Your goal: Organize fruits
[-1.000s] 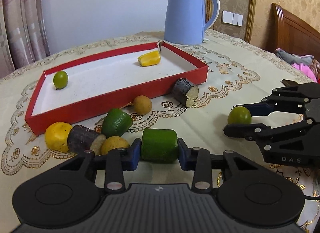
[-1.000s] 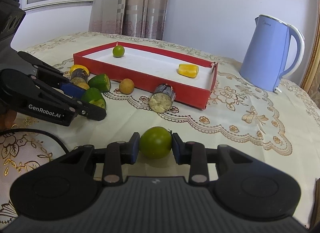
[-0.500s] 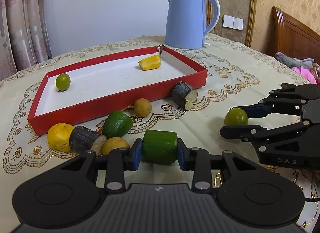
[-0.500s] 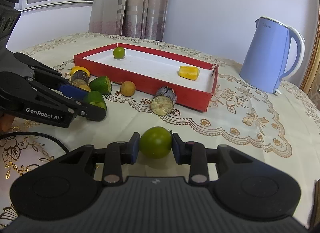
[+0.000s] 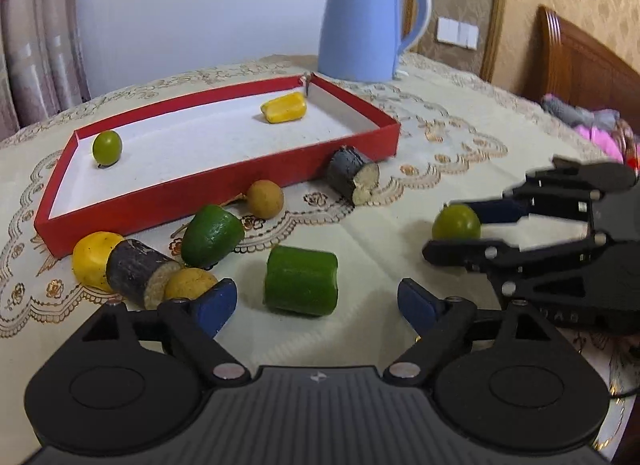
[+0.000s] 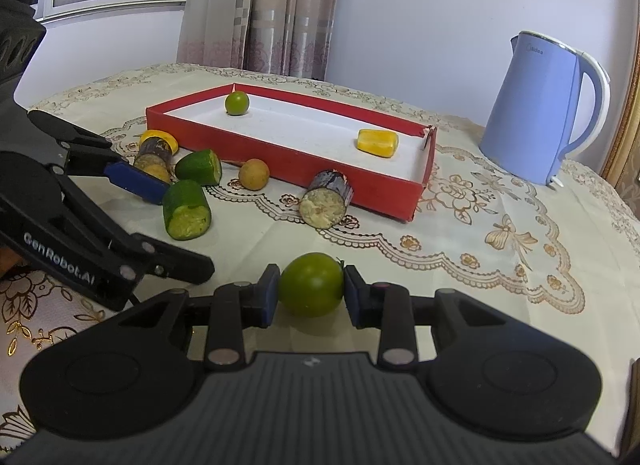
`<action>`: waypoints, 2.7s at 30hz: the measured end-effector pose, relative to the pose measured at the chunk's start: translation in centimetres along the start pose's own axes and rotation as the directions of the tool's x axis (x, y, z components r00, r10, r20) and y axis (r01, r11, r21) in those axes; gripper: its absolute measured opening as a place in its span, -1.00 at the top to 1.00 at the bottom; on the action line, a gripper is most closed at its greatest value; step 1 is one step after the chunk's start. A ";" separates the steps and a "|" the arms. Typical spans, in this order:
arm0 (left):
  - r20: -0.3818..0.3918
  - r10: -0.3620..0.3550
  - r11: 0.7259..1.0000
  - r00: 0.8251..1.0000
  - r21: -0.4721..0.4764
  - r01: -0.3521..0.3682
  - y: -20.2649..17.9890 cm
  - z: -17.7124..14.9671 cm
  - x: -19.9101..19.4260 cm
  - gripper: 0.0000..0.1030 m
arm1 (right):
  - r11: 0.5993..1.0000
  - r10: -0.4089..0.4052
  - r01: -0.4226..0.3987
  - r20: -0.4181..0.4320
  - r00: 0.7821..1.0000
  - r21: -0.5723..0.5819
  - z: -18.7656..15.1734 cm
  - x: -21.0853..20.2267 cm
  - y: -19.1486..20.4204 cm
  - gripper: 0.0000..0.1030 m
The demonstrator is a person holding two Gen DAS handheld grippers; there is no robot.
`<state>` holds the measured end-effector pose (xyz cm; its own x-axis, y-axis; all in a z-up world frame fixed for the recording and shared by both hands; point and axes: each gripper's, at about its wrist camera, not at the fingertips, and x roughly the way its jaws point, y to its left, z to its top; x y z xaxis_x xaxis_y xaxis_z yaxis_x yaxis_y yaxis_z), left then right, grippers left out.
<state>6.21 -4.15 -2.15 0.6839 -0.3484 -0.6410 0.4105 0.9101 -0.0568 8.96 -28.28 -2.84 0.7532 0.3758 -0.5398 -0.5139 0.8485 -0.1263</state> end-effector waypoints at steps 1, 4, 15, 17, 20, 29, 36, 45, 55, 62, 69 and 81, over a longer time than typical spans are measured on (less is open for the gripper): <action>0.011 -0.003 1.000 1.000 -0.012 0.003 0.1 0.0 -0.1 -0.71 | 1.000 0.001 -0.001 0.001 1.000 -0.001 0.0 0.0 0.0 0.38; 0.017 -0.001 1.000 1.000 0.001 0.001 -0.1 0.4 -0.2 -0.71 | 1.000 0.001 -0.001 0.002 1.000 -0.003 0.0 0.0 0.0 0.38; 0.009 0.094 0.975 0.996 0.200 -0.094 -2.6 -0.1 0.2 -0.88 | 1.000 0.005 -0.005 0.001 1.000 -0.001 0.0 0.1 -0.1 0.38; 0.028 0.095 0.971 0.995 0.218 -0.099 -2.9 -0.4 0.0 -1.00 | 1.000 0.003 -0.003 0.002 1.000 0.000 0.0 0.2 -0.1 0.38; 0.072 0.115 0.970 0.991 0.207 -0.127 -2.8 -0.4 -0.5 -1.00 | 1.000 0.004 -0.004 -0.001 1.000 0.001 -0.1 0.3 -0.1 0.38; 0.067 0.069 0.973 0.995 0.218 -0.082 -2.4 0.1 -0.3 -0.94 | 1.000 0.007 -0.007 -0.001 1.000 -0.001 -0.1 0.4 0.0 0.38; -0.008 0.012 0.987 1.000 0.160 -0.011 -1.6 0.3 0.6 -0.18 | 1.000 0.010 -0.010 -0.001 1.000 -0.001 0.0 0.4 0.0 0.38; 0.006 0.038 0.992 0.999 0.123 -0.038 -0.6 0.3 0.1 0.32 | 1.000 0.010 -0.010 0.001 1.000 -0.001 0.0 0.4 0.2 0.38; 0.067 0.085 0.991 0.994 0.103 -0.091 0.5 1.0 -1.7 0.36 | 1.000 0.010 -0.010 0.017 1.000 -0.017 0.8 0.1 0.3 0.38; 0.111 0.097 0.991 0.989 0.082 -0.107 1.0 1.7 -2.5 0.36 | 1.000 0.002 -0.002 0.034 0.999 -0.018 1.3 -0.2 0.2 0.38; 0.169 0.136 0.986 0.976 0.070 -0.149 2.0 3.9 -2.9 0.36 | 1.000 0.001 0.000 0.045 0.999 -0.022 1.6 -0.3 0.1 0.38; 0.217 0.186 0.980 0.958 0.034 -0.198 3.7 6.7 -2.1 0.37 | 1.000 0.006 -0.004 0.051 0.999 -0.025 1.9 -0.3 0.1 0.38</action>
<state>10.30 -1.51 4.13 0.8626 -0.2132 -0.4588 0.2871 0.9530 0.0970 9.44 -27.63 -1.14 0.7703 0.3991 -0.4973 -0.5272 0.8373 -0.1447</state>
